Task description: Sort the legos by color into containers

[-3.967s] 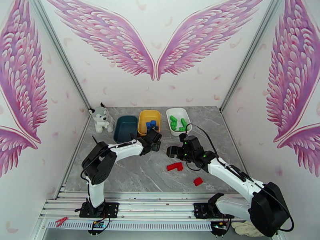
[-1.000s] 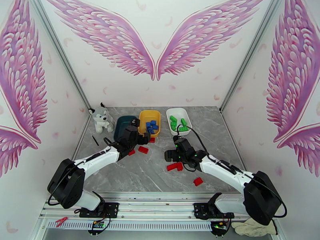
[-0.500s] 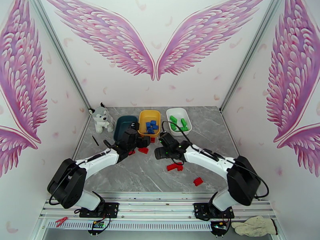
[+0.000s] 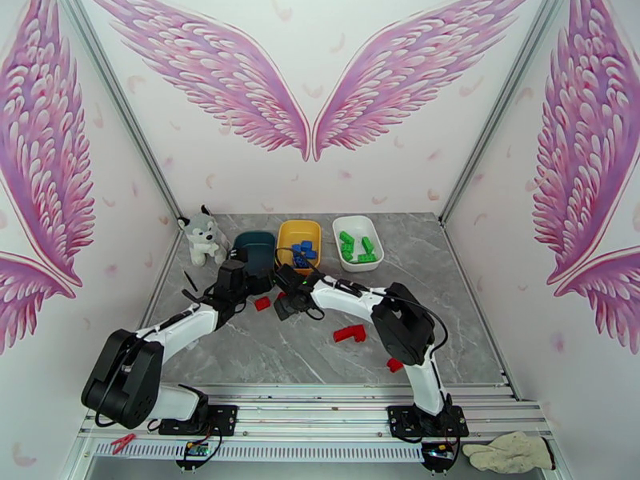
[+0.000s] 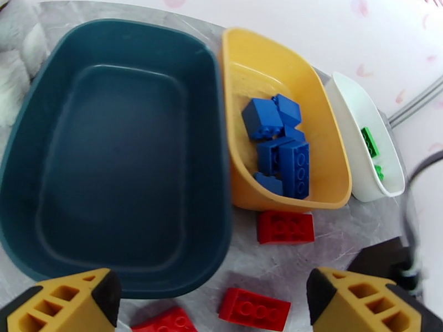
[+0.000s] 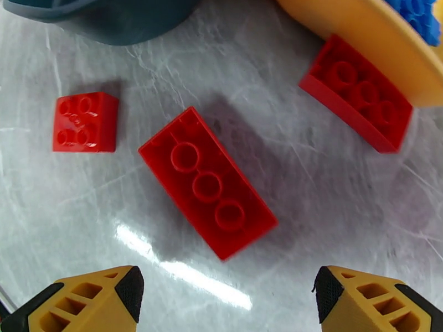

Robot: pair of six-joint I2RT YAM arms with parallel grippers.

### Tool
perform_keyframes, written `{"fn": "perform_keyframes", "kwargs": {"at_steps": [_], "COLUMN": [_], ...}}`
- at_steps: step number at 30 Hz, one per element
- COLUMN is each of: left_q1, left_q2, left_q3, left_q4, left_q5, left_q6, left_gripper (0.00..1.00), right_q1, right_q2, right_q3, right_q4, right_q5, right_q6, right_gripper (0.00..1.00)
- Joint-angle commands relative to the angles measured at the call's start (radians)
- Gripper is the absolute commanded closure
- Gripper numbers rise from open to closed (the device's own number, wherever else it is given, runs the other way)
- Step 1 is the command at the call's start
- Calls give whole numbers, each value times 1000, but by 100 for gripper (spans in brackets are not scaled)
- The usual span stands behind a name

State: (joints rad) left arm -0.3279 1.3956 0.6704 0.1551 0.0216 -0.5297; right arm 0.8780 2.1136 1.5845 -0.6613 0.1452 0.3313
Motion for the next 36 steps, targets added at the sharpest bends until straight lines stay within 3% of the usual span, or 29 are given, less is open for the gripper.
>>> {"fn": "perform_keyframes", "kwargs": {"at_steps": [1, 11, 19, 25, 32, 36], "left_q1": [3, 39, 50, 52, 55, 68], "left_q2": [-31, -173, -273, -317, -298, -289], "left_q3": [-42, -160, -216, -195, -200, -179], "left_q4": [45, 51, 23, -11, 15, 18], "left_q5": [44, 36, 52, 60, 64, 71], "left_q6": [-23, -53, -62, -68, -76, -78], "left_gripper": [6, 6, 4, 4, 3, 3], "right_q1": [-1, -57, -61, -59, -51, -44], "right_q2": [62, 230, 239, 131, -7, 48], "right_q3": [87, 280, 272, 186, 164, 301], "right_q4": [-67, -85, -66, -31, 20, -12], "right_q5": [61, 16, -18, 11, -56, -153], "right_q6": [-27, -18, 5, 40, 50, 71], "right_gripper": [11, 20, 44, 58, 57, 57]}}
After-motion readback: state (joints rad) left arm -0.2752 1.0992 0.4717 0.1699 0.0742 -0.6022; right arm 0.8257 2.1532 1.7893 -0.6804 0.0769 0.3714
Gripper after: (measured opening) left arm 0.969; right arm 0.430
